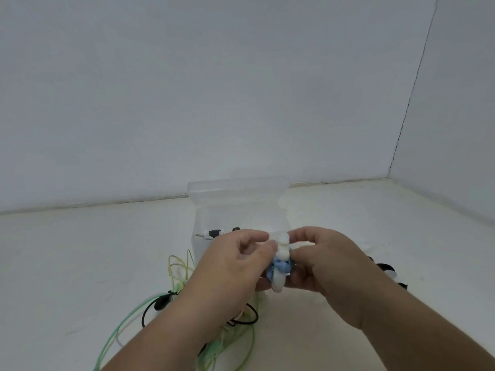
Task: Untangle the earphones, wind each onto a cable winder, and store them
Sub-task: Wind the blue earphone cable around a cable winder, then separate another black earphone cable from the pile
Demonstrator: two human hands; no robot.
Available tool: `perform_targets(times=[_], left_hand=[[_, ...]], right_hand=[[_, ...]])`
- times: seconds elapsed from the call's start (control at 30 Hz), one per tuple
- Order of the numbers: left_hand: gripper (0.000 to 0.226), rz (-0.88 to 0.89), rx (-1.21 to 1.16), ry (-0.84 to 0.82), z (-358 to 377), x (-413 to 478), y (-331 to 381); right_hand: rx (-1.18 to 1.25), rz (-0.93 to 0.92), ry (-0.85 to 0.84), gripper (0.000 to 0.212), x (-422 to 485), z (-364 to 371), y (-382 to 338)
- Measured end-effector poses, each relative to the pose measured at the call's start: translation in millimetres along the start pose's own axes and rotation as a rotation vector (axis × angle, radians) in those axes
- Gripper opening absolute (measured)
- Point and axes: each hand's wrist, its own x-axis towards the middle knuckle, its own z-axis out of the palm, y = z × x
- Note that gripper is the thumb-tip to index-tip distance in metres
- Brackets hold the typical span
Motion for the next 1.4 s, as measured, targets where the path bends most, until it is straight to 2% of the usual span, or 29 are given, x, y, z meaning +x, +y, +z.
perform_targets(times=[0.1, 0.17, 0.23, 0.3, 0.33, 0.4, 0.5, 0.57, 0.73, 1.0, 1.17, 1.3, 1.4], left_hand=[[0.044, -0.025, 0.104, -0.08, -4, 0, -1], [0.043, -0.043, 0.105, -0.115, -7, 0, 0], [0.04, -0.063, 0.025, -0.098, -10, -1, 1], [0.038, -0.04, -0.05, -0.001, -12, 2, 1], [0.036, -0.012, -0.106, 0.066, -14, 4, 1], [0.03, 0.052, -0.231, 0.171, -16, 9, 4], [0.026, 0.118, -0.229, 0.288, -21, 18, 9], [0.028, 0.13, -0.108, 0.283, -21, 28, 14], [0.025, 0.141, 0.357, 0.104, -14, 63, 38], [0.02, -0.054, 0.858, -0.12, -2, 102, 31], [0.025, -0.124, 1.004, -0.167, -4, 107, 31], [0.013, -0.037, 0.946, -0.05, -13, 107, 27], [0.01, -0.016, 1.001, 0.009, -19, 107, 28]], right_hand=[[-0.014, 0.071, -0.058, 0.019, -1, -3, -1], [-0.094, 0.049, -0.043, 0.015, -2, -2, -1], [-0.284, -0.111, 0.106, 0.011, 2, -3, 4], [-0.509, -0.387, 0.318, 0.008, 8, -4, 9], [-0.579, -0.505, 0.358, 0.015, 10, -4, 12], [-0.683, -0.6, 0.288, 0.04, 14, -6, 20], [-0.873, -0.518, 0.103, 0.062, 16, -6, 27], [-0.917, -0.499, 0.073, 0.063, 17, -7, 28], [-0.902, -0.501, 0.069, 0.06, 16, -7, 28], [-0.899, -0.495, 0.07, 0.055, 17, -7, 29], [-0.901, -0.487, 0.043, 0.056, 17, -6, 29], [-0.906, -0.487, 0.044, 0.058, 17, -6, 29], [-0.918, -0.482, 0.048, 0.059, 17, -6, 29]])
